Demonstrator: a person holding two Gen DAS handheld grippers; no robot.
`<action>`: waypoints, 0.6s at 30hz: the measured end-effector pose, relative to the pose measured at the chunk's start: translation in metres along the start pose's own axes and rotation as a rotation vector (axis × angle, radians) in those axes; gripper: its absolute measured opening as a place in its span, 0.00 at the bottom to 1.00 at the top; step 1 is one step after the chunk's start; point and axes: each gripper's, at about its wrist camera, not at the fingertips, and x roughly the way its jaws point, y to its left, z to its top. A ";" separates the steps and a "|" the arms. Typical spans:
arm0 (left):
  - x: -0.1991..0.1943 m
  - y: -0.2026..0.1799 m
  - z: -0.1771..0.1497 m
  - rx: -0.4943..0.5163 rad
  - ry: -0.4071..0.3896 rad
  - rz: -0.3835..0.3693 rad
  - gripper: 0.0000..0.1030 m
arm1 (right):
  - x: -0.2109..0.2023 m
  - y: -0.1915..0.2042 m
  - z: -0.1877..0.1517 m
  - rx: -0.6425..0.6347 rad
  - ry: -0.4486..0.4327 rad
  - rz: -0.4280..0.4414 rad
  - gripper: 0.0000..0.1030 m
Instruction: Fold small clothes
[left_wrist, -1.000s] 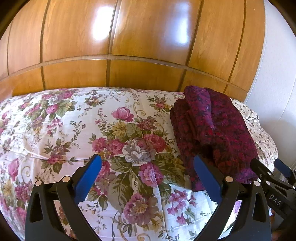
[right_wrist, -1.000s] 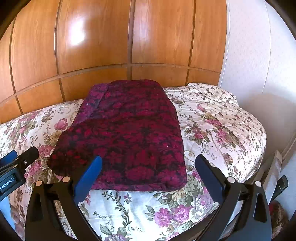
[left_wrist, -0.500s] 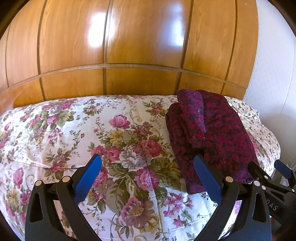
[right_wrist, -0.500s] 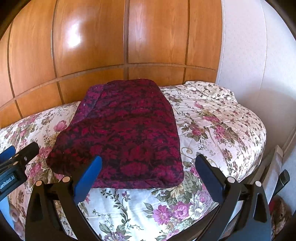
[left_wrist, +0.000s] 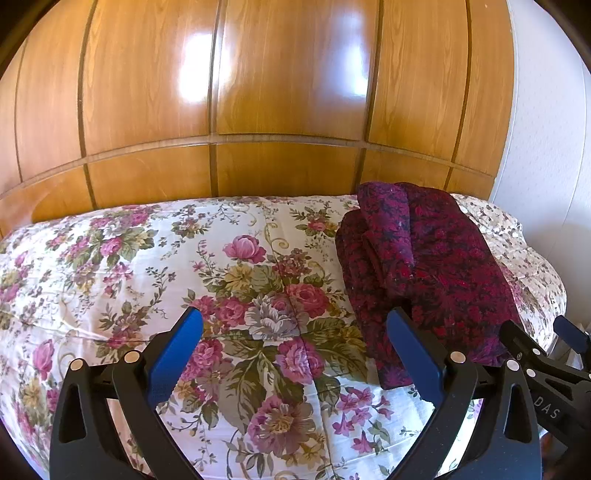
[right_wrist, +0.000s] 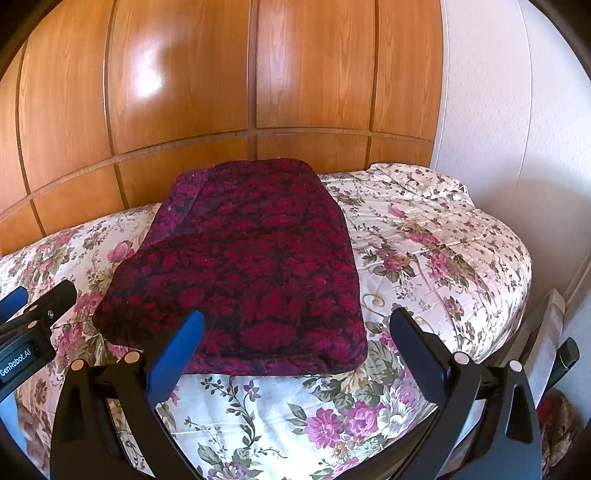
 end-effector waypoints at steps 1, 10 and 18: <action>0.000 0.000 0.000 -0.004 0.000 -0.002 0.96 | -0.001 0.000 0.000 0.000 -0.003 0.001 0.98; -0.004 0.002 0.001 -0.018 -0.010 0.001 0.96 | -0.002 0.004 0.000 -0.003 -0.008 0.005 0.98; -0.007 0.000 0.001 -0.010 -0.017 0.006 0.96 | -0.003 0.005 0.000 -0.001 -0.014 0.004 0.98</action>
